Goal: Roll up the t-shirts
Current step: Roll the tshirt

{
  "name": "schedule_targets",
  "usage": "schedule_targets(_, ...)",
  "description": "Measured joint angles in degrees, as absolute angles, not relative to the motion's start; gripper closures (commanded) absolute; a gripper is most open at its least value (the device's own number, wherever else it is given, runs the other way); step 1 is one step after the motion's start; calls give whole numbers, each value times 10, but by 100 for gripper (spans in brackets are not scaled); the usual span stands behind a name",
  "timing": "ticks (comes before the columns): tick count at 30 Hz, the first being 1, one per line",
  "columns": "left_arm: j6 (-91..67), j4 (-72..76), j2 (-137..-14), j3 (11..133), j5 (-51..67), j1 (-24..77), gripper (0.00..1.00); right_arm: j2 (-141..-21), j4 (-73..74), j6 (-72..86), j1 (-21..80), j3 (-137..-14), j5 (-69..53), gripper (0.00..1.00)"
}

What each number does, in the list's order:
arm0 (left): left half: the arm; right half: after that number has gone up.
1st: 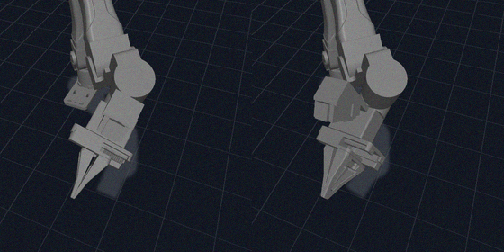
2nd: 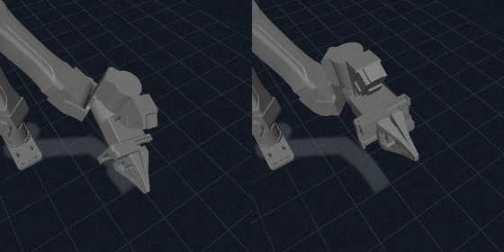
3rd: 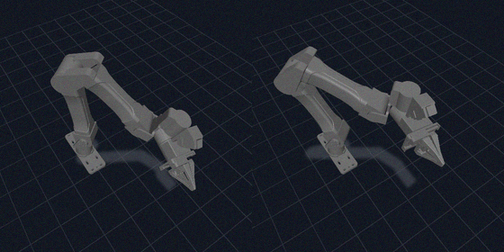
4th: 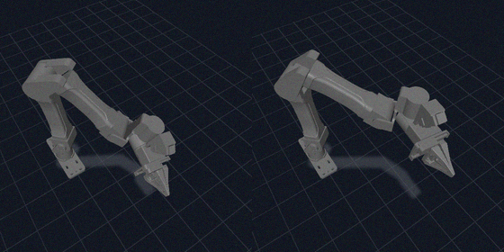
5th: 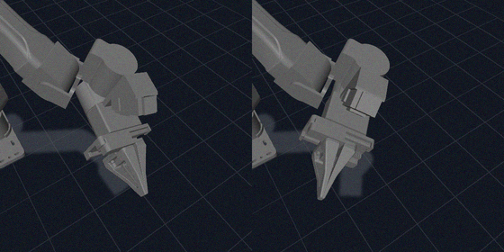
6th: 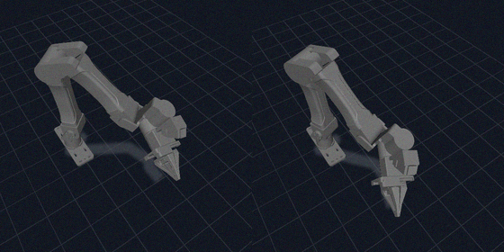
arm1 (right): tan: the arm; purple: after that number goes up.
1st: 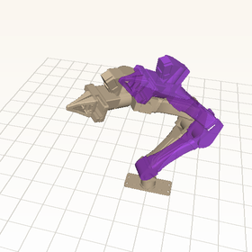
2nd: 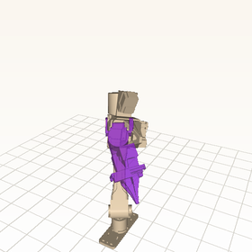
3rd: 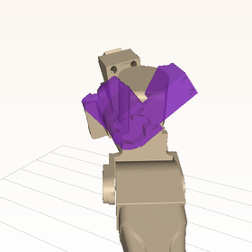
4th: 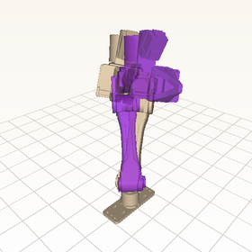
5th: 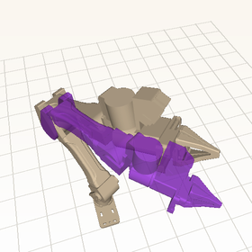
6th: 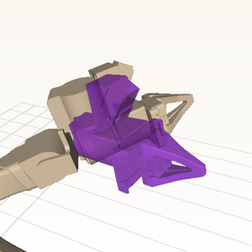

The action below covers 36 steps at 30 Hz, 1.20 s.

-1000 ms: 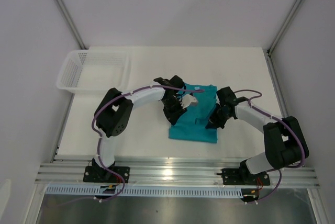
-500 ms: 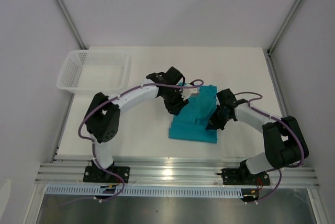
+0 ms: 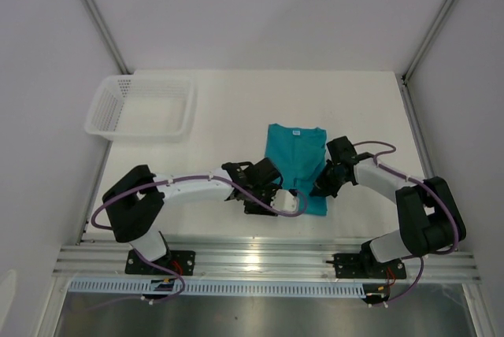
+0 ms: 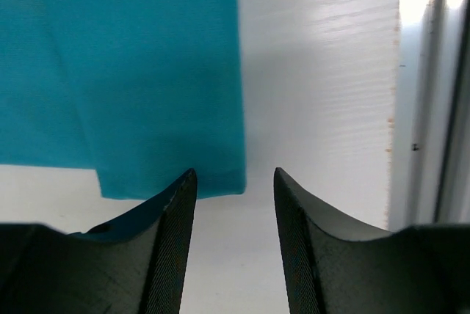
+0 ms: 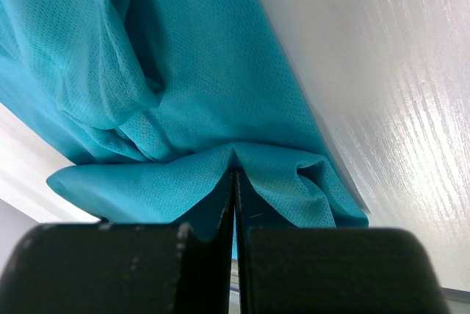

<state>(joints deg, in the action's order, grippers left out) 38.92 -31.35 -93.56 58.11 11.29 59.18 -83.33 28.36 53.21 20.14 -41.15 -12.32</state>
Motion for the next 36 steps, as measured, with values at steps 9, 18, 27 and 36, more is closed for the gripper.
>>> schedule_targets(9,431,-231,-936,524,61,599,49,-815,276,540,201,-402,-123,100)
schedule_targets(18,440,-200,-939,514,61,601,58,-810,275,543,200,-402,-120,100)
schedule_targets(27,434,-189,-953,522,51,601,99,-754,359,566,198,-402,-89,72)
schedule_targets(36,411,-227,-959,544,63,594,99,-582,465,700,208,-349,-34,66)
